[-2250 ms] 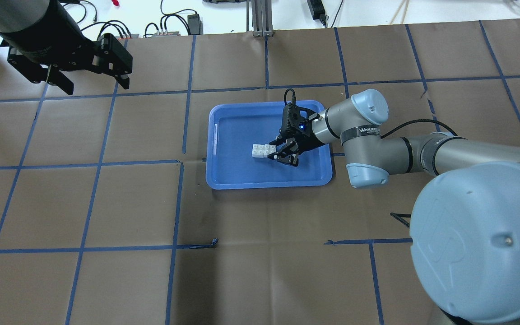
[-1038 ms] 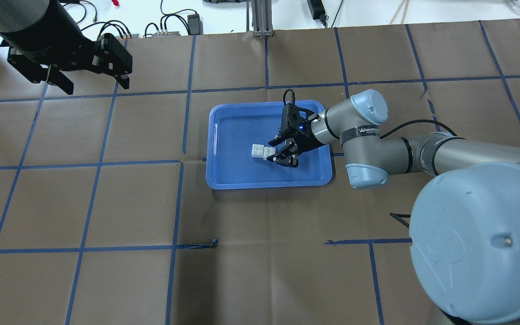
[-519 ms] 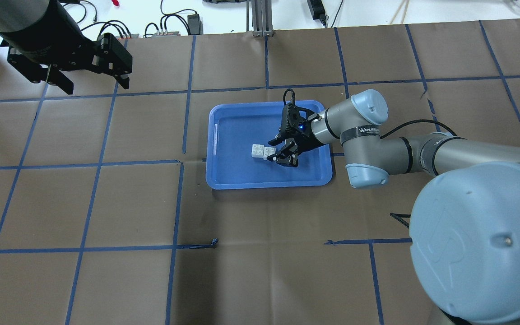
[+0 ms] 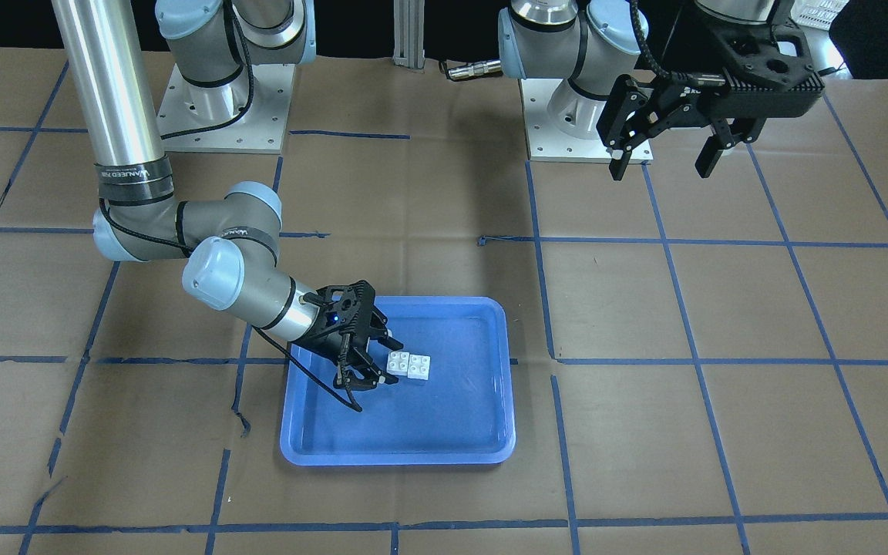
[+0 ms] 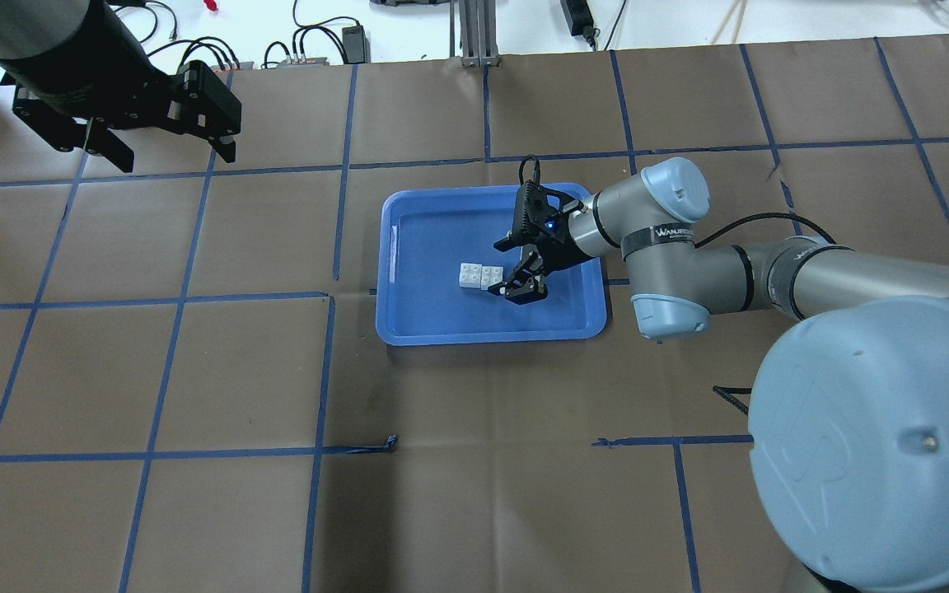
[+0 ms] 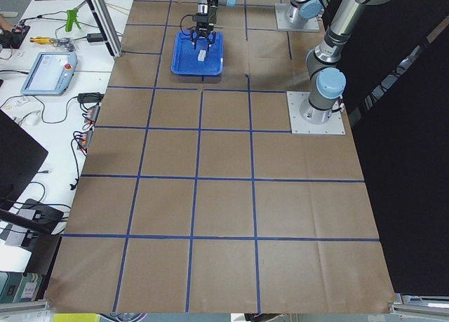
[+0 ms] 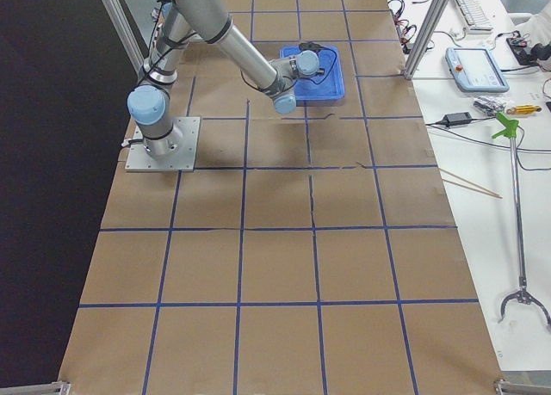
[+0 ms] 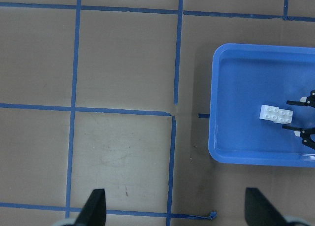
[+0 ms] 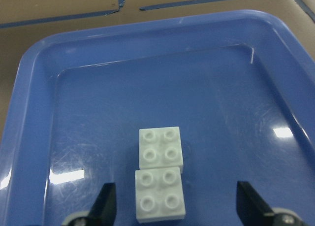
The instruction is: Assemble white blocks and place on blue tray
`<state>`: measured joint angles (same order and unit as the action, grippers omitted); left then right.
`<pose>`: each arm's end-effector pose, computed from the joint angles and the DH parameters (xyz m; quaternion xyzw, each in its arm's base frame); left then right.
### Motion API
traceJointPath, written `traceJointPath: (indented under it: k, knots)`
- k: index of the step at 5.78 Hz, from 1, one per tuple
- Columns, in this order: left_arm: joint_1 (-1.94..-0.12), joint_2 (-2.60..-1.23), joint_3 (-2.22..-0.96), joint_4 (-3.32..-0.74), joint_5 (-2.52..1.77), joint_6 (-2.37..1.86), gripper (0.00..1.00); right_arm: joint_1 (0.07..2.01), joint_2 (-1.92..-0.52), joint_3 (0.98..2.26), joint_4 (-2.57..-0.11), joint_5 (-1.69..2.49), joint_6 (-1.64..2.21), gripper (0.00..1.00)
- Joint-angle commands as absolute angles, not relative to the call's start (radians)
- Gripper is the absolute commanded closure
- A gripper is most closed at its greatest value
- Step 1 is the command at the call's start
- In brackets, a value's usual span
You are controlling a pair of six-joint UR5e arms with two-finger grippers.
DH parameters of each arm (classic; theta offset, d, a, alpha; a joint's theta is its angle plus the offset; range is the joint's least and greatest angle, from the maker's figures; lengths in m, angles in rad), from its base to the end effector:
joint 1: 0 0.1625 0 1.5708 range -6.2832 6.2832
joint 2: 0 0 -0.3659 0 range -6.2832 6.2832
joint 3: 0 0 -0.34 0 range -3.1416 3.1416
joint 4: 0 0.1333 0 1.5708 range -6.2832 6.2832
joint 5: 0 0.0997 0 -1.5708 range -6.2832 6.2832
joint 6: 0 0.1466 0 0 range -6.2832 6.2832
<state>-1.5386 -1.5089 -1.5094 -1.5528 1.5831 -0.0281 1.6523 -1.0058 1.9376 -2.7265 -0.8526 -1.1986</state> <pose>-0.1175 -0.4381 0.4384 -0.0305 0.9970 -0.0706 0.0063 0.2714 -0.5000 0.1131 -0.5871 0.7228 -0.2738 0.2407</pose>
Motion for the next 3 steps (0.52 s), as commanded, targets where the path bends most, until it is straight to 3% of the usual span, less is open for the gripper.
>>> traceJointPath:
  k: [1, 3]
  knots:
    - [-1.540, -1.508, -1.509, -1.554, 1.583, -0.029, 0.01, 1.652, -1.044, 1.876, -2.709, -0.900, -0.975, 0.00]
    - [-1.539, -1.509, -1.511, -1.554, 1.583, -0.029, 0.01, 1.644, -1.168, 1.824, -2.423, -1.051, -0.884, 0.00]
